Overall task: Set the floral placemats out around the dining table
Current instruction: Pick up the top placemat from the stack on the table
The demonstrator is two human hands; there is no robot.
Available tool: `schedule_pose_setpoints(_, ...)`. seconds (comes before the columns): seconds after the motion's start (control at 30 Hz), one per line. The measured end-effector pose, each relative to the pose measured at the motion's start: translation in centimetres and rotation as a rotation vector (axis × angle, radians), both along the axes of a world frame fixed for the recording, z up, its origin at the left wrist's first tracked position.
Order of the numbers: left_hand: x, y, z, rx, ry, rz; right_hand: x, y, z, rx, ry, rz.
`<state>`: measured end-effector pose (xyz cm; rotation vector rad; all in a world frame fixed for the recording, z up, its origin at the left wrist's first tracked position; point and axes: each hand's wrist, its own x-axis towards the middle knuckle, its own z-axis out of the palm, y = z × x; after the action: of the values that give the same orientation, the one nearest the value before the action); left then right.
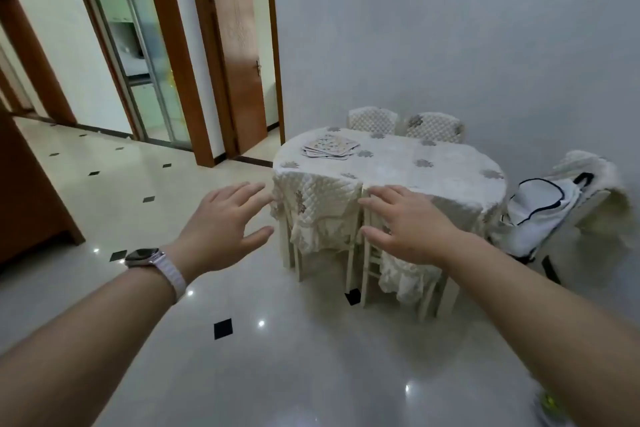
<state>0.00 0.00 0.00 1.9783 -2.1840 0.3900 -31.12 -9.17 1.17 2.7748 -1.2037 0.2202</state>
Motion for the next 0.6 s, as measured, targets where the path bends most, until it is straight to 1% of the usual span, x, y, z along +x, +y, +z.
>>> schedule_pose_setpoints(0.07, 2.7, -1.3, -0.3, 0.0, 0.029, 0.025, 2.9, -2.1, -0.4, 0.017, -0.015, -0.001)
schedule_pose_setpoints(0.2, 9.7, -4.7, -1.4, -0.019, 0.042, 0.023, 10.1, -6.6, -1.1, 0.015, 0.015, 0.022)
schedule_pose_setpoints(0.37, 18.1, -9.0, -1.2, -0.02, 0.045, 0.043, 18.6, -11.7, -0.9, 0.032, 0.036, 0.035)
schedule_pose_setpoints(0.6, 24.7, -15.4, -1.9, -0.007, 0.067, 0.037, 26.0, -17.6, -1.2, 0.063, 0.01, 0.069)
